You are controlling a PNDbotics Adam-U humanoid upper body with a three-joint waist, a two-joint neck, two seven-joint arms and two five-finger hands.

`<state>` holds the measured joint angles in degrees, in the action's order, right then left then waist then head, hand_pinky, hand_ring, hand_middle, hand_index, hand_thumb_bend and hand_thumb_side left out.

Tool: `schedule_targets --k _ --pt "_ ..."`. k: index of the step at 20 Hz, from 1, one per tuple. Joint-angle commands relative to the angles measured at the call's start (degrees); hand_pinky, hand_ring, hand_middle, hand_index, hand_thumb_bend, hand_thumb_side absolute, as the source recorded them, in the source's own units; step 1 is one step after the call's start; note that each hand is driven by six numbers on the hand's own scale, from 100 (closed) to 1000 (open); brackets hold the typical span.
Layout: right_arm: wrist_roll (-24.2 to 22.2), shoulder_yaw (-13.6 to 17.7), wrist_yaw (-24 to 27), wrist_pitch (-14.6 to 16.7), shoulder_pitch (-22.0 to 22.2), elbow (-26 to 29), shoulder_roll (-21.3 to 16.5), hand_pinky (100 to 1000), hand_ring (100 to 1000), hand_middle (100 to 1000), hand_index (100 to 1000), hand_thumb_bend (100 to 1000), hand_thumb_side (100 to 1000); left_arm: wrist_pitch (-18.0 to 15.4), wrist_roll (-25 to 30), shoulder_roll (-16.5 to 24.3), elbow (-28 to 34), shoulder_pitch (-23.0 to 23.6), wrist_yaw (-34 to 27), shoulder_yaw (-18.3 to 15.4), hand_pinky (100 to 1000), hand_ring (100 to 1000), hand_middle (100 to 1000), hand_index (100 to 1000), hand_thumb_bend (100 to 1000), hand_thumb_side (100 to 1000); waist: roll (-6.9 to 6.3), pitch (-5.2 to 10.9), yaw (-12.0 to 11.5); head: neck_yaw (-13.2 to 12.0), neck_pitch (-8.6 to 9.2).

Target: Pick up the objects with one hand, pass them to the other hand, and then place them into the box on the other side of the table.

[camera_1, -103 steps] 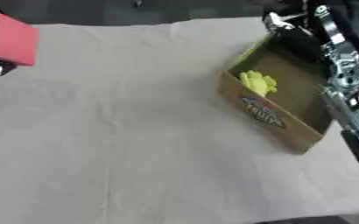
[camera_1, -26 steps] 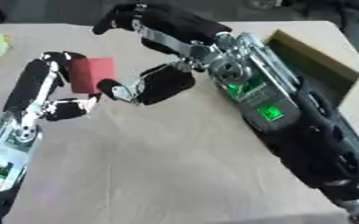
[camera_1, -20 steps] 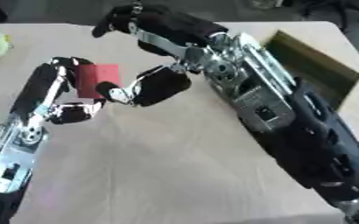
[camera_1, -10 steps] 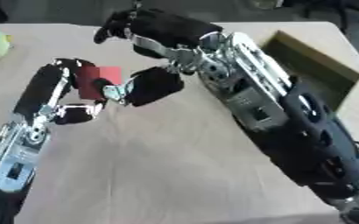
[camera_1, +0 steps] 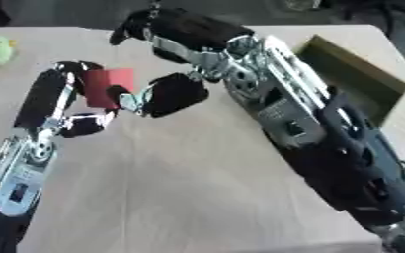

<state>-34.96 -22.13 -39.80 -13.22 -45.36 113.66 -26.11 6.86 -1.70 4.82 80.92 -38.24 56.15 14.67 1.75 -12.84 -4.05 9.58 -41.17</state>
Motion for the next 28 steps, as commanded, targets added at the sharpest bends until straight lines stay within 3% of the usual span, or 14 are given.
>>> schedule_targets --k 1,8,14,18,22,28 --pt "2.6 4.0 2.5 1.2 -0.4 0.9 -1.3 952 886 845 894 295 618 -0.4 0.0 2.6 0.6 -1.5 -2.0 -0.3 406 444 430 507 265 100 -0.2 1.29 0.2 -0.5 0.37" --pt "8.5 8.0 8.5 6.3 3.6 0.9 -5.2 937 822 787 852 298 572 -1.5 -0.2 9.1 -0.2 -3.7 -7.9 -1.1 406 443 428 505 243 100 -0.42 1.08 0.6 -0.9 0.92" --pt "13.6 5.6 13.5 10.1 7.2 0.9 -8.1 929 809 774 842 301 587 -3.4 3.4 13.7 -0.4 -6.3 -13.0 0.0 408 443 429 506 244 100 -0.6 0.96 0.5 -0.5 1.06" --pt "13.4 3.0 14.6 9.5 9.9 0.9 -8.3 938 809 774 846 267 613 -4.1 6.1 15.4 1.3 -8.4 -16.3 0.7 408 442 428 505 229 100 -0.85 0.86 0.0 -0.3 1.27" --pt "12.4 3.3 15.0 6.5 13.1 0.9 -6.6 956 832 793 857 260 604 -4.8 6.5 16.2 5.8 -8.5 -19.6 1.7 409 443 429 507 223 100 -1.02 0.57 -0.3 -0.2 1.78" --pt "10.9 1.1 11.6 4.9 14.5 0.9 -5.3 965 863 814 869 268 599 -3.3 10.2 18.6 10.3 -9.8 -24.5 4.5 407 441 426 505 219 100 -1.46 0.4 -0.9 -0.3 2.31"
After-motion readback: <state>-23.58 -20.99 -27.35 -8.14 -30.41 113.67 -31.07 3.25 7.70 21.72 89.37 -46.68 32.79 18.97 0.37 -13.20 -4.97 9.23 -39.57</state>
